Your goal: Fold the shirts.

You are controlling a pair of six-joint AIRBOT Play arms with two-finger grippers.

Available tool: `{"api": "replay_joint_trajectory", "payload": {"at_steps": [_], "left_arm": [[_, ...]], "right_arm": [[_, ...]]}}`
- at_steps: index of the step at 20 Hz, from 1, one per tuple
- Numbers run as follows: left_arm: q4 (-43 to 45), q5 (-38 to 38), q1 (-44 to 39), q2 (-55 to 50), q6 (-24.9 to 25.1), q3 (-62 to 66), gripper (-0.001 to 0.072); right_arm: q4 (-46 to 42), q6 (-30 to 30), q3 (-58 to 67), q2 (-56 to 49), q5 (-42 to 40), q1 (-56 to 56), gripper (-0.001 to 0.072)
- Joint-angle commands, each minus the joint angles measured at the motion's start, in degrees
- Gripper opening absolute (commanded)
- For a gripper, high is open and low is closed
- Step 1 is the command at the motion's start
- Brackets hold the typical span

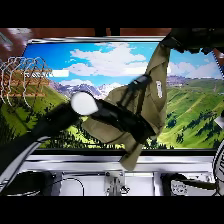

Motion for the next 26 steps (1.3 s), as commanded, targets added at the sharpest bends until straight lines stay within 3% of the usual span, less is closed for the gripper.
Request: {"api": "replay_joint_trajectory", "payload": {"at_steps": [1, 7, 12, 13, 15, 16, 19, 22, 26], "left_arm": [[-0.55, 12.59, -6.34, -6.69, 0.33, -0.98, 0.0059], [-0.52, 24.37, -6.67, -11.08, 0.46, -0.96, 0.0060], [-0.52, 22.38, -6.10, -13.00, 0.50, -0.90, 0.0076], [-0.48, 21.18, -5.05, -12.70, 0.52, -0.42, 0.0193], [-0.44, 15.15, -1.05, -11.85, 0.50, 1.40, 0.0497], [-0.31, 10.49, 1.68, -11.37, 0.52, 2.56, 0.0541], [-0.26, -2.38, 11.98, -9.07, 1.77, 5.88, 0.0540], [0.52, -3.67, 23.41, -5.88, 1.81, 6.80, 0.0541], [0.50, -4.94, 35.32, -5.86, 5.42, 9.31, 0.0666]], "right_arm": [[-1.31, -0.46, 0.07, -0.72, 2.62, 2.21, 0.0080], [-29.24, -1.66, -1.16, -1.16, 10.64, 6.75, 0.0080], [-29.97, -1.64, -1.14, -2.75, 10.73, 7.15, 0.0080], [-29.88, -1.62, -1.14, -2.99, 10.69, 7.15, 0.0081], [-31.89, -1.66, -1.14, -3.17, 10.62, 7.10, 0.0080], [-33.70, -1.81, -1.14, -3.17, 10.64, 7.10, 0.0081], [-35.10, -3.41, -1.14, -3.32, 10.75, 7.10, 0.0081], [-26.43, -5.20, -1.14, -3.45, 11.37, 7.17, 0.0081], [-13.33, -8.81, -1.14, -3.45, 12.15, 7.15, 0.0081]]}}
